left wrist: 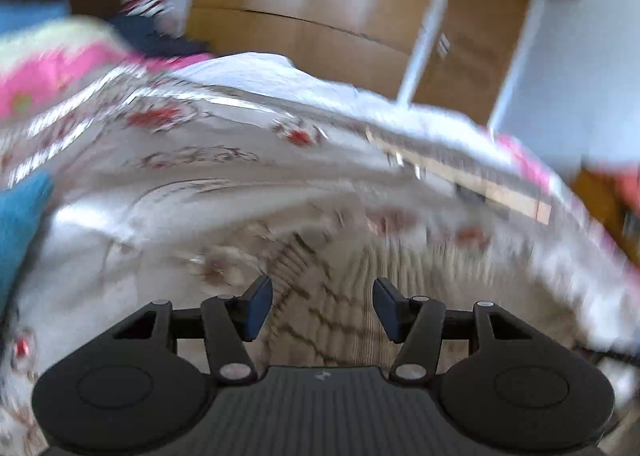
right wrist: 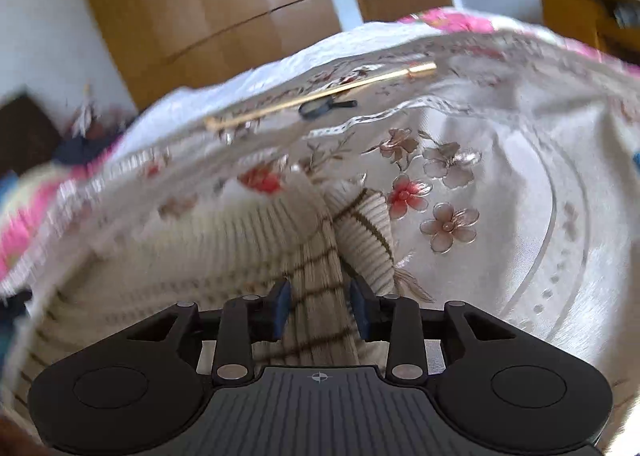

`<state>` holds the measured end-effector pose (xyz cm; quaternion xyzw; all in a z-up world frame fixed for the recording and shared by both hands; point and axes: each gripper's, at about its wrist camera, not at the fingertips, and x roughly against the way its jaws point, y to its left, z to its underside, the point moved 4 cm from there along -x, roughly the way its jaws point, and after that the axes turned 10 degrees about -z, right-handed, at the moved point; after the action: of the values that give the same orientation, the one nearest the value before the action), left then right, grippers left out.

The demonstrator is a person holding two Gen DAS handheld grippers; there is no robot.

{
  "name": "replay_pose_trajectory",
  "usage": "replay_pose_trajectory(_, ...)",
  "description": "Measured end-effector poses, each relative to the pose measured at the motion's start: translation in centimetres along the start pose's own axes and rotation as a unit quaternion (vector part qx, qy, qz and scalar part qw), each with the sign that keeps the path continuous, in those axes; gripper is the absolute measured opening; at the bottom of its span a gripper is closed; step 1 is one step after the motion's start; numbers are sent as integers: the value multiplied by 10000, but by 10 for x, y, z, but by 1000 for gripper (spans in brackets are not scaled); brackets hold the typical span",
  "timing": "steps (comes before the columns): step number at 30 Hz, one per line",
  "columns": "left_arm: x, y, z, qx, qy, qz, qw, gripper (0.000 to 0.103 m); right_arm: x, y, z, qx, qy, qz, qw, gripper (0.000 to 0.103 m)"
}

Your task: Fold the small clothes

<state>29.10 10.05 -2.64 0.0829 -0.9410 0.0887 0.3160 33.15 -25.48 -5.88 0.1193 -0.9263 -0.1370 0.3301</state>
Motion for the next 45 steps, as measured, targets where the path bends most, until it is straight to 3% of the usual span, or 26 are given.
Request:
replay_pose_trajectory(2,-21,1,7,46,302,-237,9993,65,-2,-3,2,102,27,143,9998,33)
replay_pose_trajectory(4,-41,19,13,393,548,-540,9963,70,-5,-13,2,84,103,443,9989,33)
replay_pose_trajectory(5,-42,28,15,627,518,-386,9959,70,-5,-22,2,-90,127,409,9990,33)
replay_pose_trajectory(7,-38,37,15,666,458,-494,9955,70,-3,-30,0,-380,123,261,9989,33)
replay_pose_trajectory(13,-14,48,17,716,262,-690,9947,71,10,-10,4,-132,-106,108,9998,39)
replay_pose_trajectory(16,-12,49,28,559,326,-784,9948,71,-2,-10,11,111,129,441,9989,38)
replay_pose_trajectory(21,-5,62,36,727,328,-887,9929,71,12,-13,5,-175,-49,289,9994,38)
replay_pose_trajectory(24,-3,65,35,861,384,-897,9915,71,10,-14,10,98,154,586,9981,38)
replay_pose_trajectory(29,17,61,35,965,199,-829,9917,70,24,-20,9,-315,-48,394,9987,38)
replay_pose_trajectory(36,44,24,44,369,-26,-450,9983,69,28,-35,14,-651,-80,313,9974,44)
replay_pose_trajectory(45,44,-40,61,-570,9,47,9984,70,12,-45,13,-1098,79,-487,9927,47)
